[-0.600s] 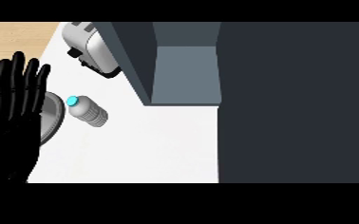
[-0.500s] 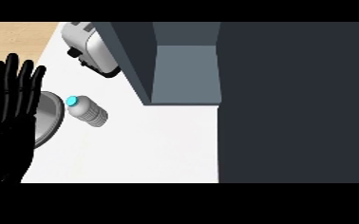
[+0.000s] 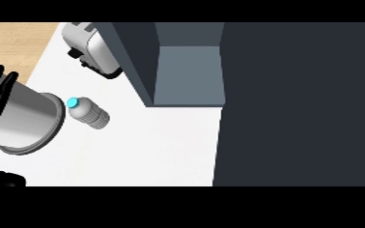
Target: Pick up the bottled water, place it into the cabinet and close the cabinet
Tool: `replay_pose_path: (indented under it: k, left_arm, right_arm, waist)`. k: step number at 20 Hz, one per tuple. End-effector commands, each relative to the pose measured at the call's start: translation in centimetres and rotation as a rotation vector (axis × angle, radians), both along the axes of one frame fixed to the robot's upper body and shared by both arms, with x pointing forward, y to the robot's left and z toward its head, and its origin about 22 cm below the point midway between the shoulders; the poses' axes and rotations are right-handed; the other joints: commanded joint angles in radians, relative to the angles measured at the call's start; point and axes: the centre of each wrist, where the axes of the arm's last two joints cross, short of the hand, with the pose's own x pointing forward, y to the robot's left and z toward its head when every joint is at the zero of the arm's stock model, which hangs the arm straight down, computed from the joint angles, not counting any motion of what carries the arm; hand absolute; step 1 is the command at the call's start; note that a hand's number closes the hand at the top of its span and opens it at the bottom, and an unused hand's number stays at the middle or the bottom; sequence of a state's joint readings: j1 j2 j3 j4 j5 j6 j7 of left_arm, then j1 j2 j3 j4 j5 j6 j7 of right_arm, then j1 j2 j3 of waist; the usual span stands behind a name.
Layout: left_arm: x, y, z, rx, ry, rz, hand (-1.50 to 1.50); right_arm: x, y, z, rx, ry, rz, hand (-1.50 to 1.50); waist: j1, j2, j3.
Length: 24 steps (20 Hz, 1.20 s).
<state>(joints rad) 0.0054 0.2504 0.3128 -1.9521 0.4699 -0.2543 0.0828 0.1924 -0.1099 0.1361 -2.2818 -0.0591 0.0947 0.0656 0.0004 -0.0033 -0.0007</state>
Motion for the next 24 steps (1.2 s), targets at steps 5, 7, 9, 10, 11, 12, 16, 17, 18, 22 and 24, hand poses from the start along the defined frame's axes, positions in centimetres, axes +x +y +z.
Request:
replay_pose_path:
  k: [5,7,9,10,11,12,16,17,18,22,24]
  left_arm:
    - [-2.3,2.7,0.9,-0.049,0.058,-0.013,-1.50]
    - [-2.9,3.2,1.4,-0.059,0.074,-0.018,-1.50]
    - [-1.7,2.2,2.2,-0.065,0.110,-0.026,-1.50]
    - [-2.9,2.4,1.9,-0.066,0.109,-0.011,-1.50]
    - [-3.1,3.5,2.1,-0.046,0.131,-0.009,-1.50]
    - [-2.2,2.7,1.4,-0.052,0.125,-0.006,-1.50]
    - [-3.2,3.2,2.4,-0.013,0.146,0.004,-1.50]
    - [-1.6,3.6,-0.1,-0.010,0.142,-0.003,-1.50]
    - [-1.9,2.8,1.7,0.007,0.182,0.003,-1.50]
    - [-0.8,2.9,0.3,0.063,0.191,0.006,-1.50]
    - [-0.7,2.1,-1.5,0.051,0.225,0.004,-1.50]
  right_arm:
    - [-3.2,2.3,3.4,0.011,0.030,0.054,-1.50]
    - [-2.6,1.4,2.9,-0.014,0.027,0.074,-1.50]
    - [-3.8,3.7,4.2,0.023,0.020,0.051,-1.50]
    - [-3.5,3.5,3.4,0.014,0.023,0.073,-1.50]
    - [-3.5,2.8,4.0,0.008,0.042,0.070,-1.50]
    - [-3.6,3.7,3.5,0.014,0.021,0.069,-1.50]
    - [-5.3,4.2,4.8,0.020,0.036,0.067,-1.50]
    - [-3.7,3.2,4.3,0.032,0.023,0.057,-1.50]
    - [-4.6,4.1,4.6,0.038,0.042,0.060,-1.50]
    - [-4.8,3.2,4.7,0.013,0.036,0.066,-1.50]
    - [-5.5,5.5,4.8,0.039,0.039,0.081,-1.50]
  waist:
    - [0.003,0.001,0.000]
    - [0.002,0.002,0.001]
    - [0.000,0.002,0.000]
    - [0.001,0.001,0.001]
    - [0.002,0.002,0.001]
    - [-0.001,0.002,0.001]
    - [-0.002,0.001,0.001]
    - [-0.003,0.003,0.001]
    - [-0.004,0.002,0.001]
    - [-0.007,0.002,0.001]
    - [-0.009,0.001,0.000]
